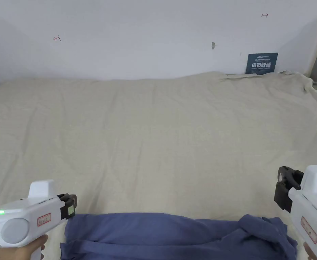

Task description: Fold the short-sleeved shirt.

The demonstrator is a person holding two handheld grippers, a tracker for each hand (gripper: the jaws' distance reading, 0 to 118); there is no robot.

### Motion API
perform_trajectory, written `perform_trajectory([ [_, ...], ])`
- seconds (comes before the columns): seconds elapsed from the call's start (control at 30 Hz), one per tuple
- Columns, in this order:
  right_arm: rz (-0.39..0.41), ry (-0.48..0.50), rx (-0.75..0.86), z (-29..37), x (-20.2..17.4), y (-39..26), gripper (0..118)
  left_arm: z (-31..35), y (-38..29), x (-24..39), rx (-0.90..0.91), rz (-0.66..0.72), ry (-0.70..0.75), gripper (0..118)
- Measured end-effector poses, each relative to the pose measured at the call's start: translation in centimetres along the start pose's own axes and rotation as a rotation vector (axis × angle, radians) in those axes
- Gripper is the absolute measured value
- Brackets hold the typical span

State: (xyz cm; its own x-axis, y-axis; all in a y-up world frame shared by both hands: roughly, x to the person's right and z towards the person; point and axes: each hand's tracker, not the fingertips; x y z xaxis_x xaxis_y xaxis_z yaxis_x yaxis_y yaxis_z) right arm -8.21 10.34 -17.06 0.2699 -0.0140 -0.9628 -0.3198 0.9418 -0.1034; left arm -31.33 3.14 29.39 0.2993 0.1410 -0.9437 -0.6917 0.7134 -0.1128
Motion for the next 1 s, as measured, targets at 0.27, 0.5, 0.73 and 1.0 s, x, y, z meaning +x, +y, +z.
perform_trajectory([
  [0.27, 0.000, -0.012, -0.018, -0.4, 0.4, 0.1, 0, -4.0, -0.5, -4.6, -0.247, 0.134, -0.134, 50],
  [0.5, -0.007, -0.025, -0.044, -0.7, 0.8, -0.2, 0, -7.1, -2.1, -6.0, -0.307, 0.182, -0.161, 73],
  [0.73, -0.010, -0.039, -0.065, -0.8, 0.9, -0.6, 0, -8.1, -3.4, -5.2, -0.354, 0.156, -0.136, 50],
  [1.0, -0.026, -0.041, -0.088, -1.0, 1.1, -1.1, 0, -7.7, -3.3, -2.8, -0.362, 0.042, -0.148, 4],
])
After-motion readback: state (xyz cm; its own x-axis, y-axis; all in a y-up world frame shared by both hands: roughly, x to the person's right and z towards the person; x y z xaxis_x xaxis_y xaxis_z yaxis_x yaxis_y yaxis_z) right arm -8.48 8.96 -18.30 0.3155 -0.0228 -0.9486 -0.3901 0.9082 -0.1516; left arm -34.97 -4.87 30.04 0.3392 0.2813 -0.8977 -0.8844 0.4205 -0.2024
